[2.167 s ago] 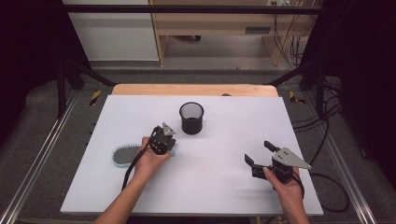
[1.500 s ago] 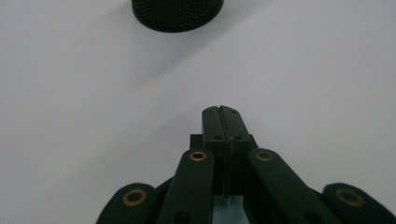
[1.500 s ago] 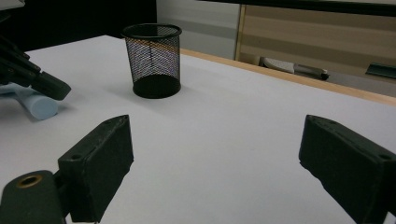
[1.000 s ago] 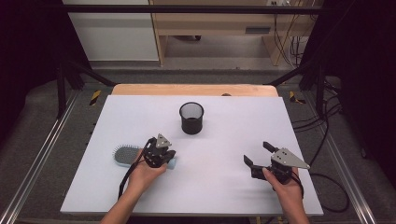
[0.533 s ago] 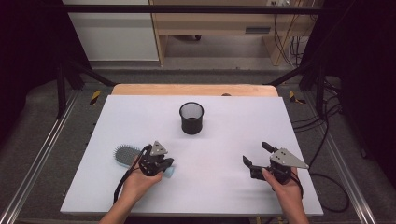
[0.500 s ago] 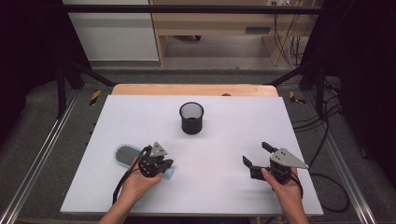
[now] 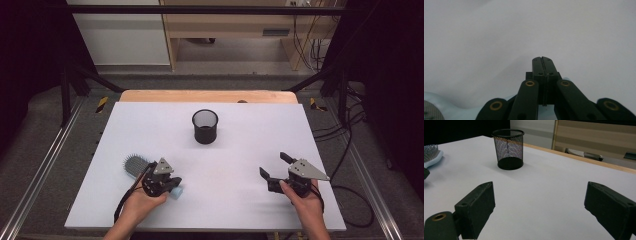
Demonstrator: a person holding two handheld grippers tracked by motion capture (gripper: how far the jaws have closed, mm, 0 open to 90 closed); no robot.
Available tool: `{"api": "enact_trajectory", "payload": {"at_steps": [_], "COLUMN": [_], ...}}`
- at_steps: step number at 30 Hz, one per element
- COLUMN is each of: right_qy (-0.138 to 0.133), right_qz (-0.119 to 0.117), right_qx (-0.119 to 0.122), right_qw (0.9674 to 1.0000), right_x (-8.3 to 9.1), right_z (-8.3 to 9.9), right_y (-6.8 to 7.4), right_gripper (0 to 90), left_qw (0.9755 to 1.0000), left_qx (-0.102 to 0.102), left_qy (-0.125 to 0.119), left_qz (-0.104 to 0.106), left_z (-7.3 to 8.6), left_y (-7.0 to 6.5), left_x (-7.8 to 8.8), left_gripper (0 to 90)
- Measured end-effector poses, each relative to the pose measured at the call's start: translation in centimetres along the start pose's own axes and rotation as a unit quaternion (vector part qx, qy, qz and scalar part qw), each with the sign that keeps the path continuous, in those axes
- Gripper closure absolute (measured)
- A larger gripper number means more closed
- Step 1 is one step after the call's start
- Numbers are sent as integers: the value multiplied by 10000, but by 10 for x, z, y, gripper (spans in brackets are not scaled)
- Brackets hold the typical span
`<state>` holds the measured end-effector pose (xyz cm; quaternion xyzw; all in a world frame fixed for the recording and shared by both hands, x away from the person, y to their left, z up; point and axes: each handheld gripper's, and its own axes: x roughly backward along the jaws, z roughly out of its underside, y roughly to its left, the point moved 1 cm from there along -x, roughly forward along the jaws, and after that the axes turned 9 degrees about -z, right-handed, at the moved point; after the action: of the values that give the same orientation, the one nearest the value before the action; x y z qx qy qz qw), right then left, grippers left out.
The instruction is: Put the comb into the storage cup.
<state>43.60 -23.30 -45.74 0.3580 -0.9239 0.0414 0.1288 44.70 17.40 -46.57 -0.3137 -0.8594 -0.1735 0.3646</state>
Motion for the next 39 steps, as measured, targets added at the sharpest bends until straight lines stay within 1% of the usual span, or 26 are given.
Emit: {"api": "enact_trajectory", "payload": {"at_steps": [7, 12, 14, 20, 22, 26, 31, 34, 39], "right_qy": [24, 36, 28, 38, 30, 37, 42, 54, 74], "right_qz": [0, -3, 5, 14, 2, 5, -1, -12, -17], "right_qx": [-6, -13, -15, -2, -6, 5, 17, 23, 32], "right_qw": [10000, 10000, 10000, 10000, 10000, 10000, 10000, 10000, 10000], "right_x": [-1, -1, 0, 0, 0, 0, 0, -1, -2], "right_z": [1, 1, 0, 1, 0, 1, 1, 1, 1], "right_y": [0, 0, 1, 1, 1, 1, 1, 1, 1], "right_gripper": [97, 98, 98, 98, 97, 97, 97, 98, 97], "left_qw": [10000, 9999, 9998, 9997, 9996, 9995, 9994, 9992, 9992], "left_qx": [4, 93, 163, 152, 108, 57, 8, 48, 4], "left_qy": [19, 19, 7, 27, 43, 78, 145, 159, 181], "left_qz": [52, 123, 153, 194, 260, 293, 328, 355, 364], "left_z": [6, 10, 10, 9, 9, 9, 13, 18, 25], "left_y": [3, 7, 8, 5, 1, -2, -1, 1, 1], "left_x": [8, 10, 9, 4, 2, 2, 5, 8, 14], "left_gripper": [900, 900, 900, 900, 900, 900, 900, 900, 900]}}
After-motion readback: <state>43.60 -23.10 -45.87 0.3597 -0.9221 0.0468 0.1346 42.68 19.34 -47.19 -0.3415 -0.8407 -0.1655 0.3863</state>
